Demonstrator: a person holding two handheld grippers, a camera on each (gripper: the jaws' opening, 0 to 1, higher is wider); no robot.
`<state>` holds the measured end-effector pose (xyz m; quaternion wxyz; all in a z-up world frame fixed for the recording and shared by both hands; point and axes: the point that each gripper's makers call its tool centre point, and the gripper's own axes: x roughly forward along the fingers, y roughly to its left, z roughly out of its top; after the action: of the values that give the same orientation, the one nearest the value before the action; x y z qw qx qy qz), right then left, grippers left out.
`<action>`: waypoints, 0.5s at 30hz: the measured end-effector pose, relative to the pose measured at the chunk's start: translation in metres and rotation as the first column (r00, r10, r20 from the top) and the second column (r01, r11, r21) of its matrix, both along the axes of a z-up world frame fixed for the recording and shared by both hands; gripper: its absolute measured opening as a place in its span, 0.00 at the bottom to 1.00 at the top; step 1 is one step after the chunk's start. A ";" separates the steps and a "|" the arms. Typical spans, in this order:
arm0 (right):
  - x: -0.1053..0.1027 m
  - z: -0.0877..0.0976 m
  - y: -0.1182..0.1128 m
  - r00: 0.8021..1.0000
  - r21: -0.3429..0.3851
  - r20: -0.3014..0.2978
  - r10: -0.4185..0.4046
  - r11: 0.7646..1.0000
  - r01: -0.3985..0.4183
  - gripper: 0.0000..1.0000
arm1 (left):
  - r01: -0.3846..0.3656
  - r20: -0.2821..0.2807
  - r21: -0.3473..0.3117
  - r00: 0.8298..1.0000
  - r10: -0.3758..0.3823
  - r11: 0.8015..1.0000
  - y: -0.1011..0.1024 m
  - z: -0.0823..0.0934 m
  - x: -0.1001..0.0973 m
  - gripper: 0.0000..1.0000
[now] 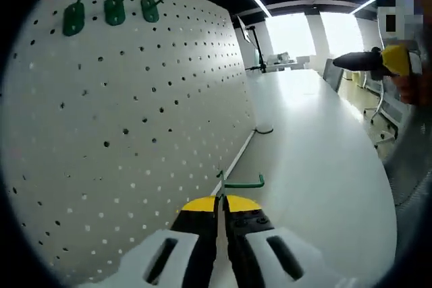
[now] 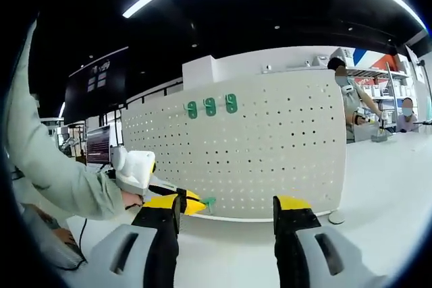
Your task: Insert the hook assembly into the mounting plate slot until the hook locks in place.
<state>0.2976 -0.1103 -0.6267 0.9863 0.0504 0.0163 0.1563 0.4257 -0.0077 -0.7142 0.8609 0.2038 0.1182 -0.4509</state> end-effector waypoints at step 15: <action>-0.001 -0.003 0.013 0.999 -0.028 -0.010 0.053 0.998 -0.053 0.53 | -0.116 0.075 -0.111 0.989 0.125 0.987 0.047 0.052 -0.018 0.03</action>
<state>0.2964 -0.0968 -0.6301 0.9823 0.0365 0.0244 0.1820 0.4077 0.0392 -0.6622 0.9004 0.1682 0.0709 -0.3949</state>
